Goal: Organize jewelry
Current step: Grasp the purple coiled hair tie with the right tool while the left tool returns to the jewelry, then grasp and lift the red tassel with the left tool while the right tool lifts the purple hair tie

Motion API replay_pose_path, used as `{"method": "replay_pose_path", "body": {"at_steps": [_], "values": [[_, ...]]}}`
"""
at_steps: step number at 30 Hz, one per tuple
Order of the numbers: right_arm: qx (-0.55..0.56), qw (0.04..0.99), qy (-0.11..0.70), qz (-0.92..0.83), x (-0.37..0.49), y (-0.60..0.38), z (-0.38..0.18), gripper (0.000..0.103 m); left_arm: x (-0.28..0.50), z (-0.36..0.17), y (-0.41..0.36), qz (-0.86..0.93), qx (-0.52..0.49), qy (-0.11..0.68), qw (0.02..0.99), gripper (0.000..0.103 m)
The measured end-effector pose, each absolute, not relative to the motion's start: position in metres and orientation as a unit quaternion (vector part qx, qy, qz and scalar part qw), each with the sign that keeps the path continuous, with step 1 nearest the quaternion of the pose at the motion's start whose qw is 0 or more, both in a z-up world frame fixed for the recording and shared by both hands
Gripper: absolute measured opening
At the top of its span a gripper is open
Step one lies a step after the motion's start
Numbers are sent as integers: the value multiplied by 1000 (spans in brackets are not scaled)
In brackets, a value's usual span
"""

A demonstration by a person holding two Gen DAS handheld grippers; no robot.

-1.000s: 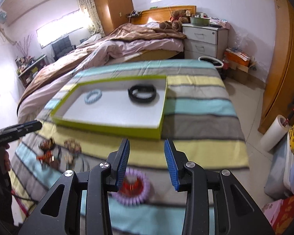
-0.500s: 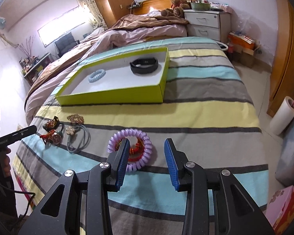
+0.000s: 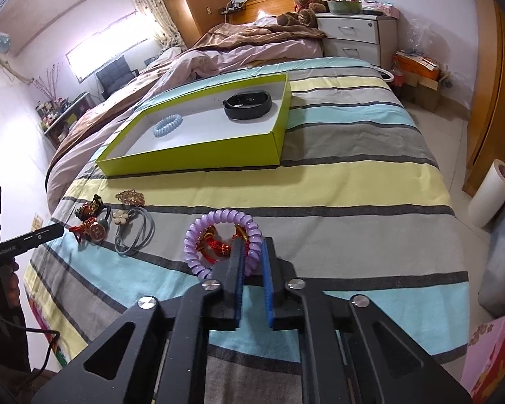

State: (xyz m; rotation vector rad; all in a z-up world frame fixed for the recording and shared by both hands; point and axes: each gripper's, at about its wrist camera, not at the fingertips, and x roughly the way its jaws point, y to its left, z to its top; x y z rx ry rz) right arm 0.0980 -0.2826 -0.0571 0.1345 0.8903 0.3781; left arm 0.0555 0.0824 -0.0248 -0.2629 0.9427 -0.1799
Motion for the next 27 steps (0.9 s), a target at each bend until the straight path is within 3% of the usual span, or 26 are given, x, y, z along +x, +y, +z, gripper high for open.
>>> {"method": "replay_pose_path", "body": {"at_steps": [12,17,24,27], "values": [[69,881,433,179,101,-291,-58,1,57,-25,72,-90,-118,455,878,43],[60,879,437,182,108,-288,-57,18,61,-24,67,-92,-113,458,877,43],[46,875,439,198,119,-280,-52,23,66,-24,65,-96,-107,459,877,43],[15,867,453,206,126,-268,-58,31,67,-26,65,-96,-110,462,875,43]]}}
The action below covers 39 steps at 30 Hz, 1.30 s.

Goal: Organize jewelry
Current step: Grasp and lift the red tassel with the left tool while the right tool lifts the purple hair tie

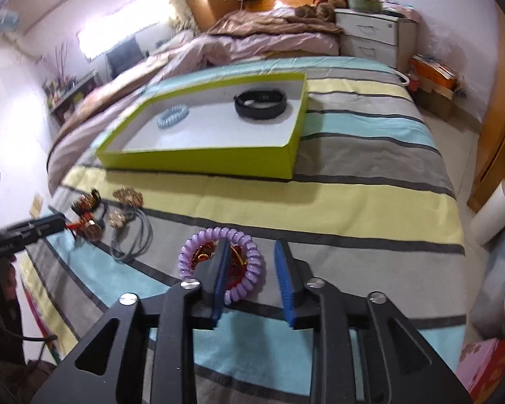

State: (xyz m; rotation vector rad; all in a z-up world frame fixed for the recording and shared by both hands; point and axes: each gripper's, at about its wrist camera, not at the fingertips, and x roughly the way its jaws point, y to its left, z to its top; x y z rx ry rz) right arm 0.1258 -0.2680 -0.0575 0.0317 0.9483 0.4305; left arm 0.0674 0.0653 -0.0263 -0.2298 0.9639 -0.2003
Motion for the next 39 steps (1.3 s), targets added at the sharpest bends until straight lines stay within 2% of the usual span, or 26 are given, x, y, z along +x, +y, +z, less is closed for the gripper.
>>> {"method": "replay_pose_path", "body": {"at_steps": [6,7,8,11,22,39], "values": [[-32,865,459,198,131,-254,-58,31,70,-24,68,-91,-106,461,877,43],[-33,866,460,196,131,-254,-59,29,70,-23,68,-92,-107,460,876,43],[-33,866,459,196,131,-254,-59,20,69,-24,69,-91,-108,461,876,43],[-23,867,457,197,129,-257,-58,14,68,-24,73,-90,-112,461,876,43],[23,888,420,184,113,-273,-35,10,60,-23,74,-108,-115,456,876,43],[69,902,386,180,91,-286,-21,10,77,-38,23,-111,-15,469,876,43]]}}
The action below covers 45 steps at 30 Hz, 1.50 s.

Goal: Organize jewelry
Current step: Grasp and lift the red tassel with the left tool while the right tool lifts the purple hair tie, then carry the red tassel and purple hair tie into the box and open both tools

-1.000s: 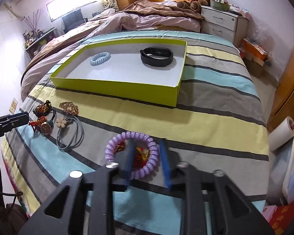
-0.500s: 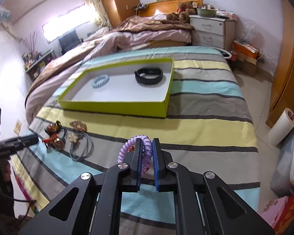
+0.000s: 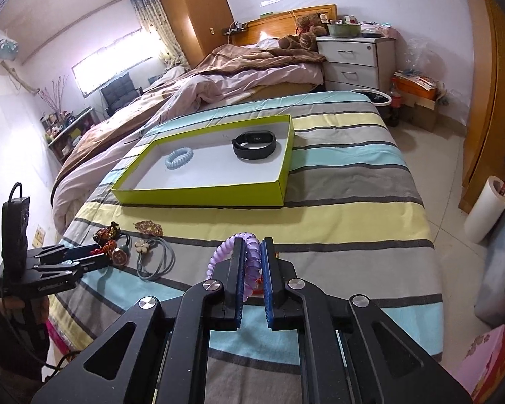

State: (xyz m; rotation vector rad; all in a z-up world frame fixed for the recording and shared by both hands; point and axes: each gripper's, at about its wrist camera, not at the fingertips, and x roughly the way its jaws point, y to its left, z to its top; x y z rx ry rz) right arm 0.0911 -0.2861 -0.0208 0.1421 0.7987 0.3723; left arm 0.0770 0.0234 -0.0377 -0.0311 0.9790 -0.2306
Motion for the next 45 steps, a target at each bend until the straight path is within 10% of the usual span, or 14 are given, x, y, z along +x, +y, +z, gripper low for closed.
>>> {"method": "replay_pose_path", "body": {"at_steps": [13,45], "values": [[75,901,385,185,86,-286,-23,10,74,-36,23,-102,-13,466,879,19],[66,910,362,189,130,-246,10,10,123,30,43,-125,-31,403,906,18]]}}
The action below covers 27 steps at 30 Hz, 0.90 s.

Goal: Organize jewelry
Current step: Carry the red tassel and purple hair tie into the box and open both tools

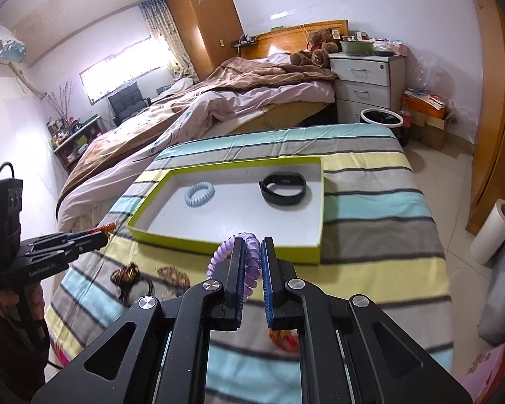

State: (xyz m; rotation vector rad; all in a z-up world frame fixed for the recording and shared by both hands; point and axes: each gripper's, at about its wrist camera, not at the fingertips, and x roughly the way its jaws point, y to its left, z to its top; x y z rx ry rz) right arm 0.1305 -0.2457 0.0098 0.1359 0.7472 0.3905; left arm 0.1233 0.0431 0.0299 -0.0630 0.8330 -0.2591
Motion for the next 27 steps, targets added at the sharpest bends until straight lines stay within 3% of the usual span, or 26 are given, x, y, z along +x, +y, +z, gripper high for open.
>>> {"method": "replay_pose_path", "body": {"at_steps": [27], "values": [[27,872,447,199,292,-168,-32,10,233,-21,35,-117,-14,455,883,18]]}}
